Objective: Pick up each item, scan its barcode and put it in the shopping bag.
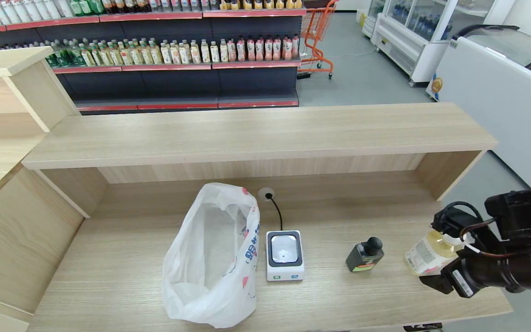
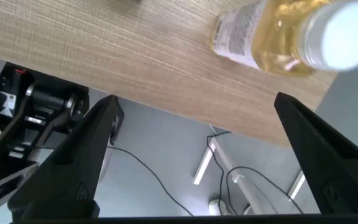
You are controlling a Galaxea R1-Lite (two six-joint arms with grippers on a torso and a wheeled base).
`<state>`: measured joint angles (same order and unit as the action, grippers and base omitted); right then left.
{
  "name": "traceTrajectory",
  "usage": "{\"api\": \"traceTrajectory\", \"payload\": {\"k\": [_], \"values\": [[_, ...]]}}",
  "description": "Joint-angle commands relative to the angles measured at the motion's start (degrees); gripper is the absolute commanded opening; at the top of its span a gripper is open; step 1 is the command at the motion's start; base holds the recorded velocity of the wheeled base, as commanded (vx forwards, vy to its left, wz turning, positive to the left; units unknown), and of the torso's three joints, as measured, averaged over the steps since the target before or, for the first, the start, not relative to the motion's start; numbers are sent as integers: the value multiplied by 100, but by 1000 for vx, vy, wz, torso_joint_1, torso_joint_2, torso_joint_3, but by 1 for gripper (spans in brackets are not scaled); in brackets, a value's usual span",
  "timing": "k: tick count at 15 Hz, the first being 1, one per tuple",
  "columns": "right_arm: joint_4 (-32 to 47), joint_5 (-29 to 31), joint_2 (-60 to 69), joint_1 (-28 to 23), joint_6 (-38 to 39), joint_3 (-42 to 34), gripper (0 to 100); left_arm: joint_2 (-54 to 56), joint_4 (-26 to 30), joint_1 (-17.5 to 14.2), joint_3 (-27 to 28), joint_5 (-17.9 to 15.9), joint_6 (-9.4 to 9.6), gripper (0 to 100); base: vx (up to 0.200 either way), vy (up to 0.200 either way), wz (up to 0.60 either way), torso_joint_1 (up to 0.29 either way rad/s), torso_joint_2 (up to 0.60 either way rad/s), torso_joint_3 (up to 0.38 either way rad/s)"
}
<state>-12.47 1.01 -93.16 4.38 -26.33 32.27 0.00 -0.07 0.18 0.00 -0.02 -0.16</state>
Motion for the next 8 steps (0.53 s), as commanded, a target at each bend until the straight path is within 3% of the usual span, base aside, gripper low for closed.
{"api": "traceTrajectory", "payload": {"k": [1,5,8], "values": [[-256,-22,-677,98,-258,43,100,0,-1,-1,0,-6,-2,100,0,0,0,0,0,0],[-502,-1024,-1108,63,-997,218,100,-9,-1,-1,0,2,-2,100,0,0,0,0,0,0],[-643,-1411,-1547,125,-1463,675,100,-9,-1,-1,0,2,-2,100,0,0,0,0,0,0]]}}
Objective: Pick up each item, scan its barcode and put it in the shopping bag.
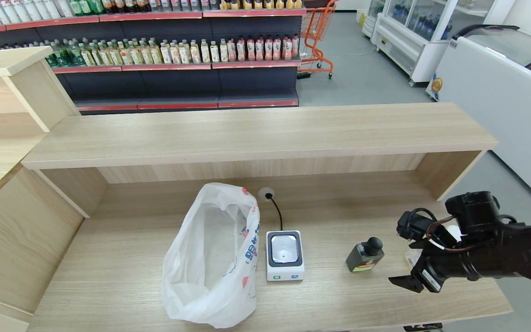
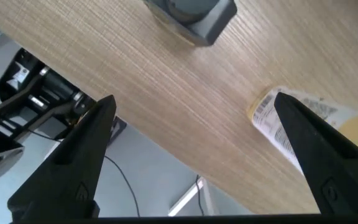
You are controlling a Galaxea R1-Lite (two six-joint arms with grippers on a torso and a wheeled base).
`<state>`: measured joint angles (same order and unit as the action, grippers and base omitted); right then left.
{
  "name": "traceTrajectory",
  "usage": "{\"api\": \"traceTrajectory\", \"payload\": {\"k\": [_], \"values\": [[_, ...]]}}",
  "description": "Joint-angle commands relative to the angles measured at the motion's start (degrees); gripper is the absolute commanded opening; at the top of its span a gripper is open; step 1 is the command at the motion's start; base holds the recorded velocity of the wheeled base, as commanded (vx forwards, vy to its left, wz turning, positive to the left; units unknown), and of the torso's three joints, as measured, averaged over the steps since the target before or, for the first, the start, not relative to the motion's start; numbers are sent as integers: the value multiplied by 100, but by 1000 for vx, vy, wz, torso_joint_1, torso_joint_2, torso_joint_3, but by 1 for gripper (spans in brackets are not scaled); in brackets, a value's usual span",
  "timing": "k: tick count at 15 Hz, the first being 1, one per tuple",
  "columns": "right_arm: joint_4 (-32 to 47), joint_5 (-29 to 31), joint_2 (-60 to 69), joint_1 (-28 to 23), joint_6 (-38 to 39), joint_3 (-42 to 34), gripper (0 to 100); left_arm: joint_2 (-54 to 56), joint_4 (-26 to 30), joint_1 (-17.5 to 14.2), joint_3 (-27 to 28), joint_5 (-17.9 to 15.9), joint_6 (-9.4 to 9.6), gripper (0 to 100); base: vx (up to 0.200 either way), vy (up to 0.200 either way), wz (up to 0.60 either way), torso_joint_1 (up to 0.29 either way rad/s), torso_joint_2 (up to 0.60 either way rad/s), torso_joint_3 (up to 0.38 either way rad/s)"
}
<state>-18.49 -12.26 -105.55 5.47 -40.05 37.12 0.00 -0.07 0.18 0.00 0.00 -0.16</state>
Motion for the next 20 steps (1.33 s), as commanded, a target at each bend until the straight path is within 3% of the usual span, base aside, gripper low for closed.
{"api": "traceTrajectory", "payload": {"k": [1,8,20], "values": [[-67,-118,-405,15,-170,269,100,-9,-1,-1,0,0,-2,100,0,0,0,0,0,0],[-128,-567,-1012,15,-1128,762,100,-9,-1,-1,0,0,-2,100,0,0,0,0,0,0],[-339,-707,-1952,446,-1225,1517,100,0,-1,-1,0,0,-2,100,0,0,0,0,0,0]]}}
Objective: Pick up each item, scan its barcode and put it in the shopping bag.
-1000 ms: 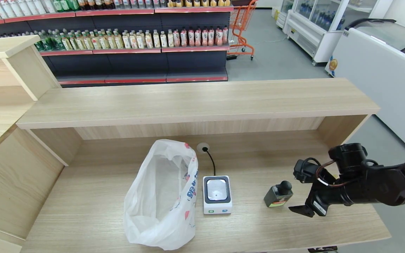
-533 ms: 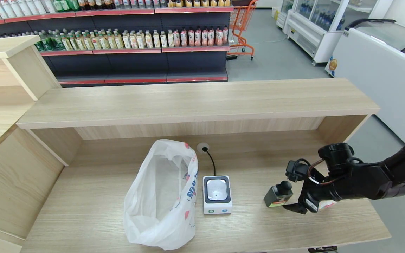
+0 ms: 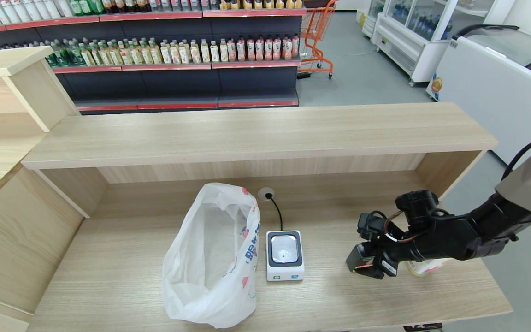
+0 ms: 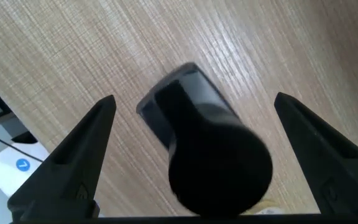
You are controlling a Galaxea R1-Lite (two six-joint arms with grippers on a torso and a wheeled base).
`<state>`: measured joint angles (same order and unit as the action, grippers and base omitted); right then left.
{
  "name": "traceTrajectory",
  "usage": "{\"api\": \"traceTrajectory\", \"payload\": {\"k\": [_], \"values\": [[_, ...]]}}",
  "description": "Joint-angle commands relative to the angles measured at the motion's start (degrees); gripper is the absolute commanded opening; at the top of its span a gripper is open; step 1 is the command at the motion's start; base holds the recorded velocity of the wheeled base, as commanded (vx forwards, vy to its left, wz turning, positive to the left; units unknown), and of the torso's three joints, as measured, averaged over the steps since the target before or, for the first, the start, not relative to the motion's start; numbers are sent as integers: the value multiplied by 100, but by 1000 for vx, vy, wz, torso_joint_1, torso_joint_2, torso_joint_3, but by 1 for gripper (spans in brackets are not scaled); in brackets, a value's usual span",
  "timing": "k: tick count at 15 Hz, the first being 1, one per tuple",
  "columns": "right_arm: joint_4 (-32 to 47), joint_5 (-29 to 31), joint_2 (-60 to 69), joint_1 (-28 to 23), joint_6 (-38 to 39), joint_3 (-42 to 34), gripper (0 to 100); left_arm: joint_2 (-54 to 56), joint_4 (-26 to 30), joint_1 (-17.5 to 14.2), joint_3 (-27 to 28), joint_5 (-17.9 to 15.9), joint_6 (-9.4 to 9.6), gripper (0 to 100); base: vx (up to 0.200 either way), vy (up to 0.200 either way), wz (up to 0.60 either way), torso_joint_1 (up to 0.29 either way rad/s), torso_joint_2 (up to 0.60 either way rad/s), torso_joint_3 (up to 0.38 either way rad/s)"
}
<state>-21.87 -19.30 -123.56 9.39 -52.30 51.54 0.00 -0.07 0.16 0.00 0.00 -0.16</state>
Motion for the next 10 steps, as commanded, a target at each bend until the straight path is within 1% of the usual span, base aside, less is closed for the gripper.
{"api": "traceTrajectory", "payload": {"k": [1,2,6,8,10], "values": [[-10,-4,-186,63,-9,119,100,0,-1,2,0,0,-2,100,0,0,0,0,0,0],[-10,5,-221,72,-9,137,0,0,-1,2,0,0,-2,100,0,0,0,0,0,0],[-98,14,8,81,-9,5,0,0,-1,2,0,0,-2,100,0,0,0,0,0,0],[-98,14,456,46,27,-259,0,0,-1,2,0,0,-2,100,0,0,0,0,0,0],[-116,-21,904,-95,79,-619,0,0,-1,2,0,0,-2,100,0,0,0,0,0,0]]}}
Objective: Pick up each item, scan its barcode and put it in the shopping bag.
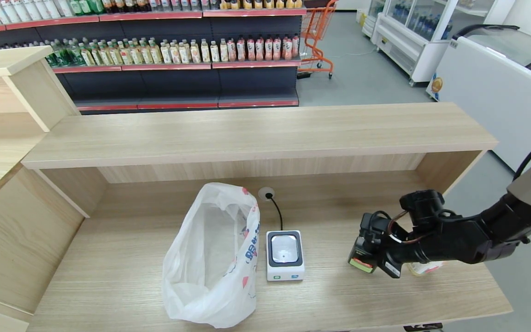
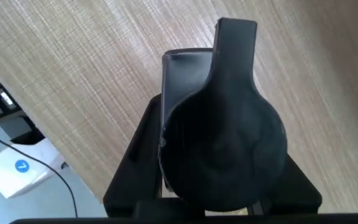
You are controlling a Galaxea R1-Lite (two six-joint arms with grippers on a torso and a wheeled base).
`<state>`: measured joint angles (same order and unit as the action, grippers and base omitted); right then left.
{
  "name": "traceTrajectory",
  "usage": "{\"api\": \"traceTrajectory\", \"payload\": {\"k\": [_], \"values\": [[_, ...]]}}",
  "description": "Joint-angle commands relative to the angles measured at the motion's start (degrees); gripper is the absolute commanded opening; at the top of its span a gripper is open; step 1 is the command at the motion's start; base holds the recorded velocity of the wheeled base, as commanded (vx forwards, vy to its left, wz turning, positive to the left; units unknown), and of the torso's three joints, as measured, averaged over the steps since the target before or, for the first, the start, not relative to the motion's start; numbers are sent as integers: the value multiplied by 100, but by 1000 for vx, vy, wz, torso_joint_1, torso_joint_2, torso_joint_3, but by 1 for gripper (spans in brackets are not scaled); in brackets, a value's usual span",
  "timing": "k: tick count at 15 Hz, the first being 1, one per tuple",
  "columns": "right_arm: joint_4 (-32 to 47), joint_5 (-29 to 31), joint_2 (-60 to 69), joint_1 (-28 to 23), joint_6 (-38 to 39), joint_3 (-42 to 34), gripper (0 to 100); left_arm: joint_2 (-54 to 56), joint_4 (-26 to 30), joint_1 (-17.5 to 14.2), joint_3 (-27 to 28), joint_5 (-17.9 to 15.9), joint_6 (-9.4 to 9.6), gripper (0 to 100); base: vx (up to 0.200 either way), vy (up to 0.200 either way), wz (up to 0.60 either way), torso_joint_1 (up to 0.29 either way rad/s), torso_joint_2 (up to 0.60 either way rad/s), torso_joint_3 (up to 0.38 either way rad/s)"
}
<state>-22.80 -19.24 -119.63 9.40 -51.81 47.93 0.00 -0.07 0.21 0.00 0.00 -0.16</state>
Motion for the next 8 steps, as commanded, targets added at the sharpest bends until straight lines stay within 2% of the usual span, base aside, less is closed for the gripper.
{"api": "traceTrajectory", "payload": {"k": [1,5,7,8], "values": [[-58,-45,765,-140,127,-390,0,0,-1,-3,0,0,-2,100,0,0,0,0,0,0],[-673,-388,2585,-439,1507,-1207,0,0,-1,-3,0,0,-2,100,0,0,0,0,0,0],[-964,-370,3411,-632,1498,-1629,0,0,-1,-3,0,0,-2,100,0,0,0,0,0,0],[-1060,-370,3666,-667,1208,-1761,0,0,-1,-3,0,0,-2,100,0,0,0,0,0,0]]}}
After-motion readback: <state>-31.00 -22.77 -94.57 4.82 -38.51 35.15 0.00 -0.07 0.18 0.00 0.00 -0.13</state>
